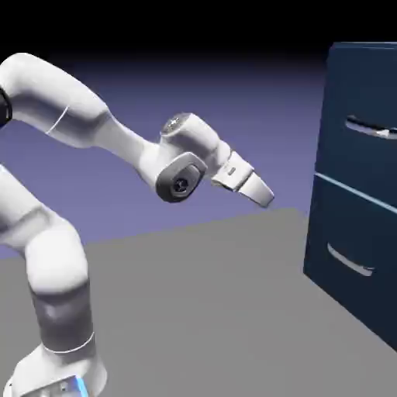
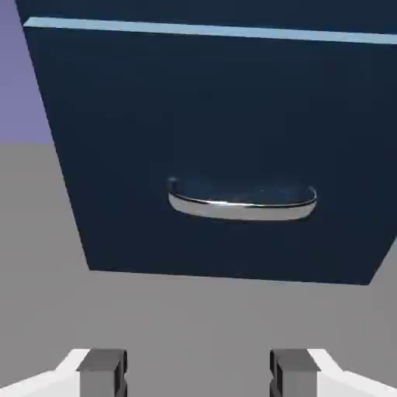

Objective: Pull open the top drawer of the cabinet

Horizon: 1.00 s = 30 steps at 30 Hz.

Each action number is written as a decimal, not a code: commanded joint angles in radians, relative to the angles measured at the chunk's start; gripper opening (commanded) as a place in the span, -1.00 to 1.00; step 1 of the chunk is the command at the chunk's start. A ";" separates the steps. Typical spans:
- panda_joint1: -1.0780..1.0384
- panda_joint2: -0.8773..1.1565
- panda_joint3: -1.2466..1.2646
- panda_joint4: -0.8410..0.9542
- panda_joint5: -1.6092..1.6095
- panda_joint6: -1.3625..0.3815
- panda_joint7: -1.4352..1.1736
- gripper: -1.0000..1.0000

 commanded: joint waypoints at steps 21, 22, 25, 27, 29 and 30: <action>-0.666 -0.356 0.394 0.252 0.913 -0.288 0.175 0.00; -0.697 -0.372 0.413 0.264 0.957 -0.302 0.183 0.00; -0.792 -0.423 0.469 0.300 1.087 -0.343 0.208 0.00; -0.856 -0.457 0.506 0.324 1.174 -0.370 0.225 0.00; -0.919 -0.491 0.544 0.348 1.261 -0.398 0.241 0.00; -0.951 -0.508 0.563 0.360 1.305 -0.412 0.250 0.00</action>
